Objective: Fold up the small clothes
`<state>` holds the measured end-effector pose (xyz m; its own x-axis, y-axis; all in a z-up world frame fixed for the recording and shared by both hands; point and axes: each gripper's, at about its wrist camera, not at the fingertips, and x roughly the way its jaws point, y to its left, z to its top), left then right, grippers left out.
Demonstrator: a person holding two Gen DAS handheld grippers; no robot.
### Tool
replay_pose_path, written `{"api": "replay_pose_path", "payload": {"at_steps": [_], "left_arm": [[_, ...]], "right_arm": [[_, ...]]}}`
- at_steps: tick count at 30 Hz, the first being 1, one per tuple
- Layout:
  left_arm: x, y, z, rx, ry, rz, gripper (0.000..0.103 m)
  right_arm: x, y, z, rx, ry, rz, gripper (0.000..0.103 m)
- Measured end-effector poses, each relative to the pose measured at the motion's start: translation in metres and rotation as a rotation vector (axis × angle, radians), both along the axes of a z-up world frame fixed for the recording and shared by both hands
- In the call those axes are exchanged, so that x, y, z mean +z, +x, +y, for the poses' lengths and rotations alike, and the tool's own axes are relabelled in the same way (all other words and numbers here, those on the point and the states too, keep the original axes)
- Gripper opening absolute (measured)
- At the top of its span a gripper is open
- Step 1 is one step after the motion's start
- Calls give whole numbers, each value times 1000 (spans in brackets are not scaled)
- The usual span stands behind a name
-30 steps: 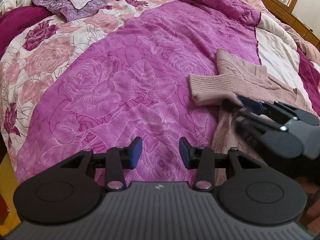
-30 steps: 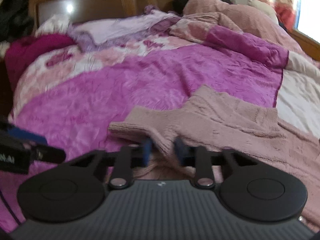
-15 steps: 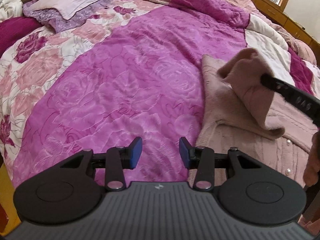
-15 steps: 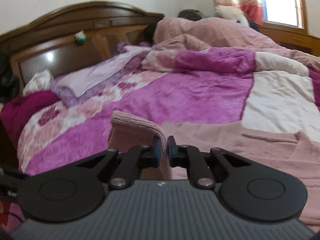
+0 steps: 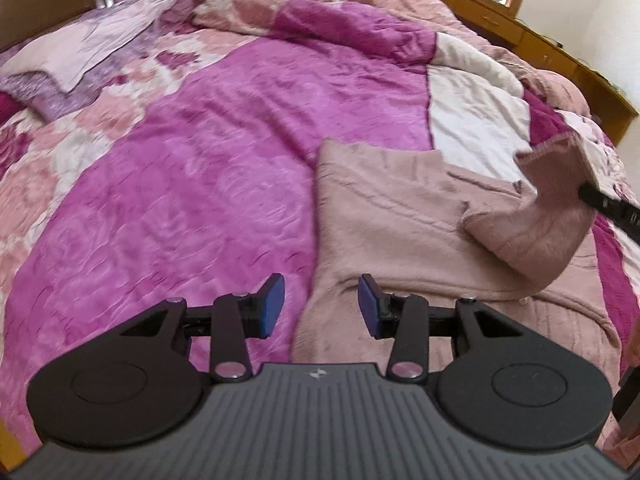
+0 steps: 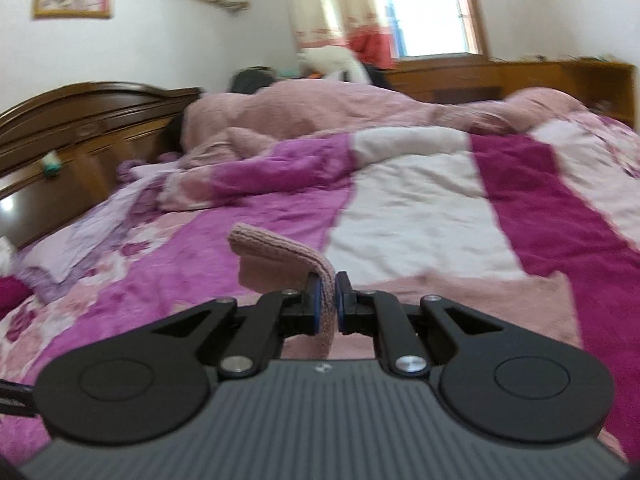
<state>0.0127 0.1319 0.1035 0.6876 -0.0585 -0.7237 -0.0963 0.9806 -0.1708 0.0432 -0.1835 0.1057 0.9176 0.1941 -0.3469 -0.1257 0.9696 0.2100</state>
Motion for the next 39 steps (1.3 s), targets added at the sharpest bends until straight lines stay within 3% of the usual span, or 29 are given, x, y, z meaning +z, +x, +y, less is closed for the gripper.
{"api": "replay_pose_path", "payload": {"at_steps": [9,13,17,20,21,23,29,37,39], "left_arm": [[0,30,-38,-75,23,-23,49],[-5,47,-53,-97,43,-26,49],[-11,62,-69,-117,69,-21,49],[-16,70,-77,-131,75,-13,49],[-18,73,-79,-134,76,-10,49],[-21,77,-82,-136,81,-5,49],[-33,90,-88,-134,97,14,49],[-46,102,-88,-120,113,31,49],[-47,105,-88,-114,124,31,49]], "right_arm": [[-38,2,-62,-201,65,90,11],[-57,5,-73,-227,79,136,11],[-73,10,-81,-236,89,240,13],[-79,5,-86,-243,98,272,22],[-79,2,-88,-251,95,275,29],[-77,-2,-90,-252,87,276,34],[-66,-21,-102,-223,84,282,34],[-41,-30,-116,-226,77,205,36],[-39,-21,-122,-225,77,191,48]]}}
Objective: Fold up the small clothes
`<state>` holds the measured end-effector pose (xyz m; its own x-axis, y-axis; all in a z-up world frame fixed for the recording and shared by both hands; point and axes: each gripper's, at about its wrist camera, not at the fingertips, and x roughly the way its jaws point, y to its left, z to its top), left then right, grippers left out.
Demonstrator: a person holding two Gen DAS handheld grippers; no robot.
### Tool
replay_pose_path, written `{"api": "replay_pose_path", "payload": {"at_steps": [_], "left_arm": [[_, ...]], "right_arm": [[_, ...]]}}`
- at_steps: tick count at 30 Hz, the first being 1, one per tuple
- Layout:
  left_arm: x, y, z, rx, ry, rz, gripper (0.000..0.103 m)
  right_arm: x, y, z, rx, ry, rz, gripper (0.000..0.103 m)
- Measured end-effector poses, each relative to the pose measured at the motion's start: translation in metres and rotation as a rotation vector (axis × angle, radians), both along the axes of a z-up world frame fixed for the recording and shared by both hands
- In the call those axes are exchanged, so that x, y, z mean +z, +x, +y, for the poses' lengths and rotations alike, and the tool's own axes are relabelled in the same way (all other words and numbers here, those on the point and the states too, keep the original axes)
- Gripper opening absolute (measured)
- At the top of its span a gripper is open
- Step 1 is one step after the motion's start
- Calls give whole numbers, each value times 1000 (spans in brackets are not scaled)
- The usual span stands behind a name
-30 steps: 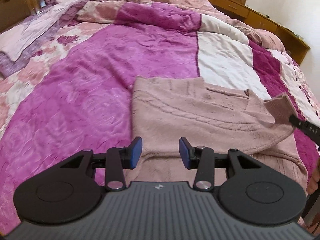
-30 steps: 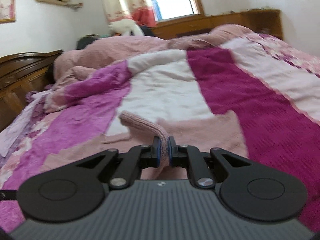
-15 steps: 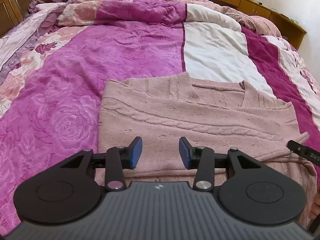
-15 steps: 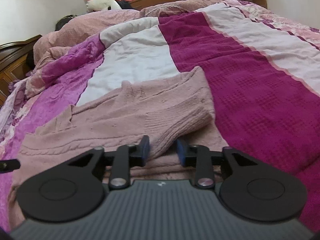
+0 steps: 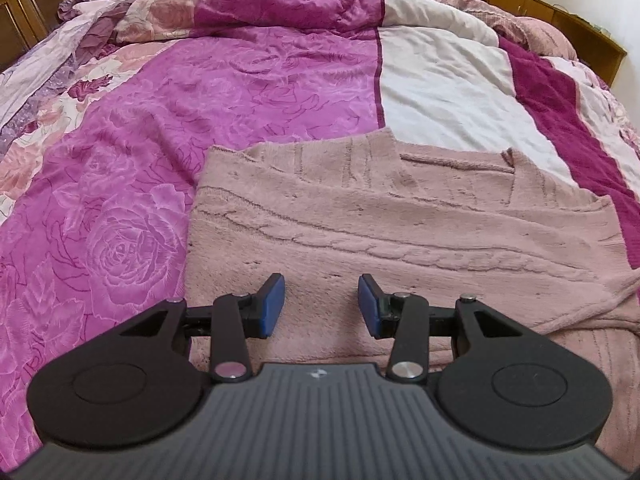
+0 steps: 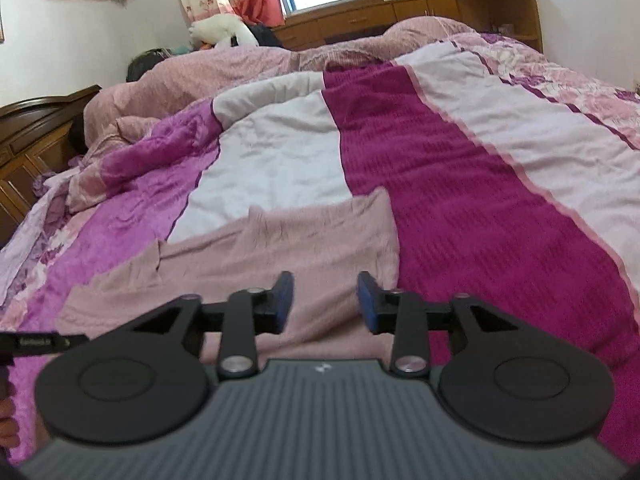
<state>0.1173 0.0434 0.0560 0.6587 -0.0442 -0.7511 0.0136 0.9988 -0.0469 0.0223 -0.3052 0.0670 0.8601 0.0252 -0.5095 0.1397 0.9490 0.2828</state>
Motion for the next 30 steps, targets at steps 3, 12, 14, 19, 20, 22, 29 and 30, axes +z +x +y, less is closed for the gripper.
{"api": "replay_pose_path", "payload": {"at_steps": [3,12,14,19,20,22,29,30], "left_arm": [[-3,2,0,5,6,-2,49],[-9,3,-5,9,36,-1,49],[-10,4,-5,13,34,-1,49],[-12,4,-7,17,41,-3,49],[-12,4,-7,17,43,-4,49],[-13,4,-7,18,45,-6,49],[-13,4,-7,19,43,-6,50],[-13,4,-7,19,44,-6,50]], "right_arm": [[-3,16,-6,17,-9,-15,49],[-26,60,-11,63,-31,29,49],[-32,65,-11,70,-35,44,49],[-41,69,-9,99,-50,46,49],[-42,68,-8,106,-51,43,49],[-43,68,-8,112,-51,37,49],[-39,63,-10,120,4,3,50],[-37,62,-11,115,14,-2,50]]}}
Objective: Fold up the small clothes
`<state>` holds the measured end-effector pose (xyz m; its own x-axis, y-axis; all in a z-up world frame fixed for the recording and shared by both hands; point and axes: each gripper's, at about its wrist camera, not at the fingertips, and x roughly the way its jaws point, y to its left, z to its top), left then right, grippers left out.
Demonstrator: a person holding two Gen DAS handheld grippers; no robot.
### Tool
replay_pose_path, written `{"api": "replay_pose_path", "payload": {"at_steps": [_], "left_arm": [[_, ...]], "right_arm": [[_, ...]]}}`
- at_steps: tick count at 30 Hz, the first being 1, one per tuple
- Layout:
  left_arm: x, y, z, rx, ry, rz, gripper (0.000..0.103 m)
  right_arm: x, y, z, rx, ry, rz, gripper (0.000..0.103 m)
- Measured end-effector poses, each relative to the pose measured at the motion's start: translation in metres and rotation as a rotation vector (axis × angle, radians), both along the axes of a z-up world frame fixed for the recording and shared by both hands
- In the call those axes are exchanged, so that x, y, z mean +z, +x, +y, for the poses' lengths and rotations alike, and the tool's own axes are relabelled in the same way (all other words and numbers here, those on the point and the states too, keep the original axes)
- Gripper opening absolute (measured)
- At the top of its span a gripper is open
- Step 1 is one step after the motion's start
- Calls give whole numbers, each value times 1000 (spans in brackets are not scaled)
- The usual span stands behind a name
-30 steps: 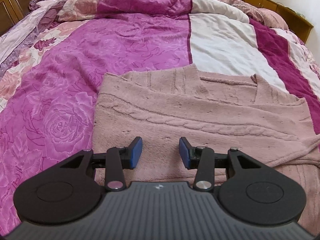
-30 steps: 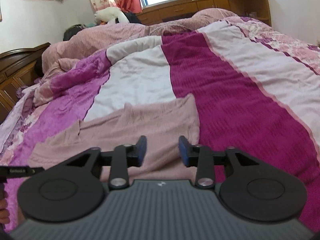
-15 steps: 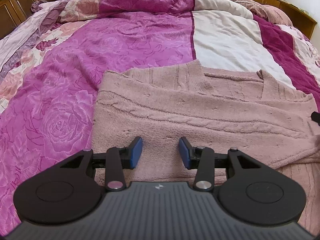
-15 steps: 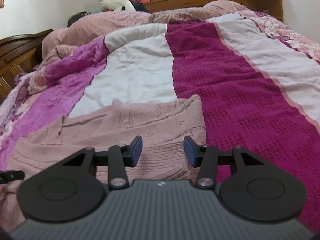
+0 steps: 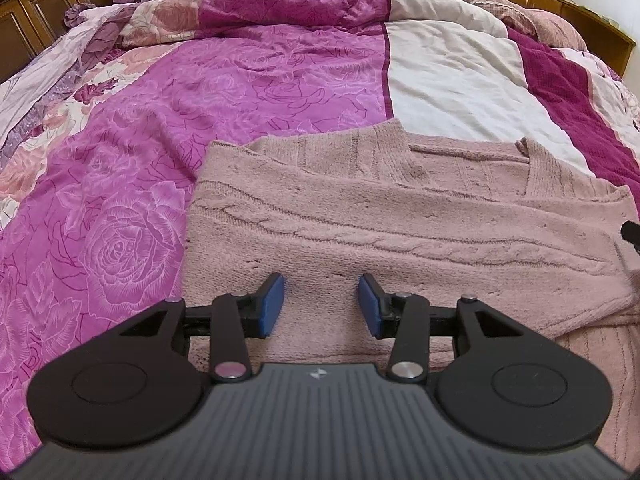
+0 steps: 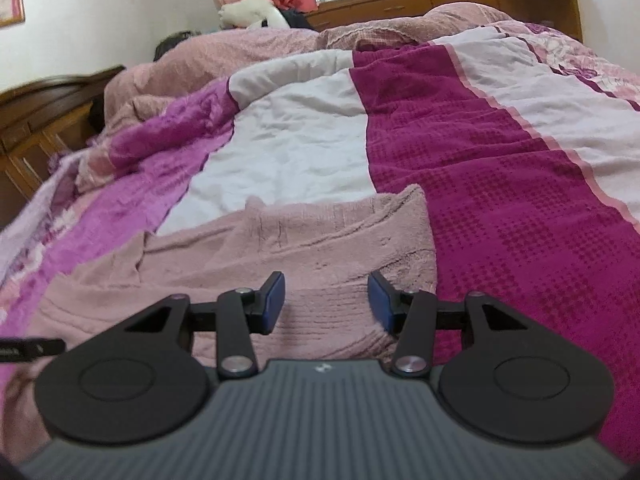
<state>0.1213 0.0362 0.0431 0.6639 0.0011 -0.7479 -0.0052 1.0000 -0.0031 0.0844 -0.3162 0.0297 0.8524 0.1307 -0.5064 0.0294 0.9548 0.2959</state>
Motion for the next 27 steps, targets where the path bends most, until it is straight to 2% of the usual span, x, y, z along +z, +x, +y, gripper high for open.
{"api": "replay_pose_path", "payload": {"at_steps": [15,23,27], "left_arm": [[0,0,-1,1,4,-5,50],[0,0,-2,0,8,-9,50],[1,1,-1,-4,7,-9,50]], "right_arm": [[4,-3,-5,-1,45,-58,50],[-10,5,2,46,-40,1,47],[-7,-5,1,-14,-56,-51,47]]}}
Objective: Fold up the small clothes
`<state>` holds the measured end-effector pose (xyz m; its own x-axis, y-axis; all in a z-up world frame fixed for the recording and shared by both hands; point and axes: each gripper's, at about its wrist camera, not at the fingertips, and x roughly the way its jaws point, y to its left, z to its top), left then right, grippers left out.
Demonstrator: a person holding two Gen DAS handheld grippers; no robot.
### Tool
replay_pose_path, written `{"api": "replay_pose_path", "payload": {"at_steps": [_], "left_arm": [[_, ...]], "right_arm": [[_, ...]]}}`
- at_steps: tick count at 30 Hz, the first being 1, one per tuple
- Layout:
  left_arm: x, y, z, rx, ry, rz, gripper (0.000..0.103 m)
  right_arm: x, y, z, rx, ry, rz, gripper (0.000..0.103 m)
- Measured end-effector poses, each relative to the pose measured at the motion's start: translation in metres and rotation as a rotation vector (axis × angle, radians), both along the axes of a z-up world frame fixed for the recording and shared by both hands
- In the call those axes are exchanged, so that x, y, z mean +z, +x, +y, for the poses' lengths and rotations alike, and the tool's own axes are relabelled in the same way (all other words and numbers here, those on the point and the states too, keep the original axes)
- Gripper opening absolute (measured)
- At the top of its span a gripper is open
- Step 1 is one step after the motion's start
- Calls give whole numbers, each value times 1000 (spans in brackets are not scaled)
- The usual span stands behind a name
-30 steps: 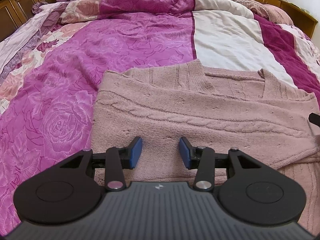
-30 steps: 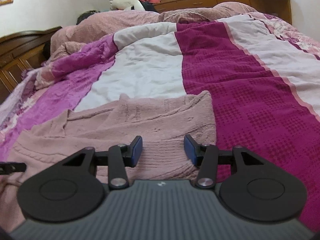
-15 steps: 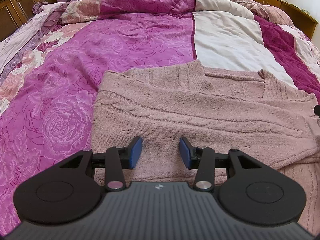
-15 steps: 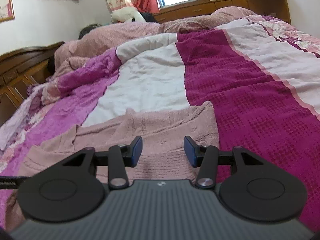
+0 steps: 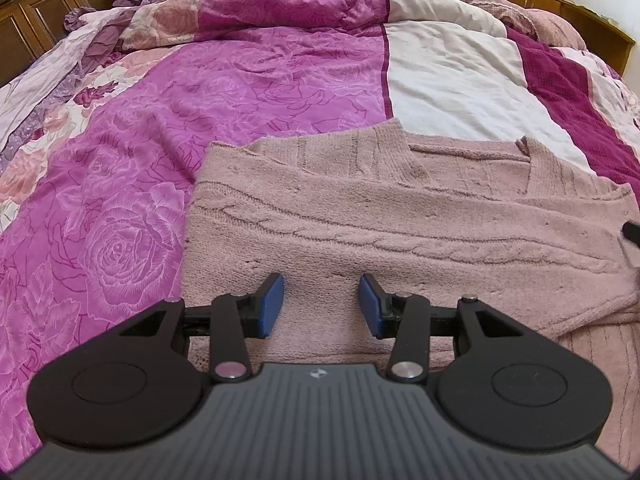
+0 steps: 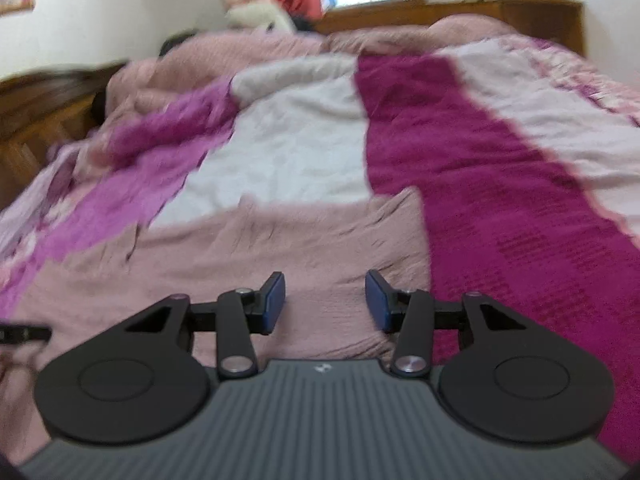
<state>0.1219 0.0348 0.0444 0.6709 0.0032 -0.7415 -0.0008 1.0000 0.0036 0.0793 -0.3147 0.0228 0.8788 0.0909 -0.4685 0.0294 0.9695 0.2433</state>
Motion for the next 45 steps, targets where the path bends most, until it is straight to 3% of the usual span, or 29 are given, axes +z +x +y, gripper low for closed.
{"api": "replay_pose_path", "payload": {"at_steps": [2,7,11,13,14,17,21,23,26,28,34,36,38,45], "left_arm": [[0,0,1,-1,-5,-2,50],[-2,-1,1,-1,5,-10,50],[-3,-3,-2,-6,19,-18,51],[-3,-3,-2,-7,21,-17,51],[-3,-3,-2,-6,18,-17,51],[-4,-3,-1,-3,11,-20,51],[-4,-3,-4,-13,22,-27,51],[-5,-2,-4,-16,24,-28,51],[-6,-2,-3,-17,19,-30,52],[-7,-3,-3,-20,18,-34,52],[1,-15,-4,-22,28,-54,52],[7,-23,-4,-31,38,-68,52],[14,-33,-2,-41,35,-78,52],[40,-59,7,-36,-2,-89,52]], "right_arm": [[2,-4,-4,-28,4,-23,48],[-8,2,-10,-7,-8,45,47],[-12,0,-9,-12,-4,40,47],[-12,-1,-6,6,-14,38,31],[-11,-2,-3,25,-27,36,17],[-6,-9,5,51,-77,4,14],[6,-13,11,0,-173,-71,14],[4,-4,10,-8,-187,-42,14],[-13,11,6,-15,-166,50,15],[-17,11,4,-24,-143,48,17],[-11,8,-4,-47,-88,78,34],[-6,3,-8,-53,-45,82,51],[0,-5,-10,-61,-13,71,56],[27,-32,-7,-37,59,21,56]]}}
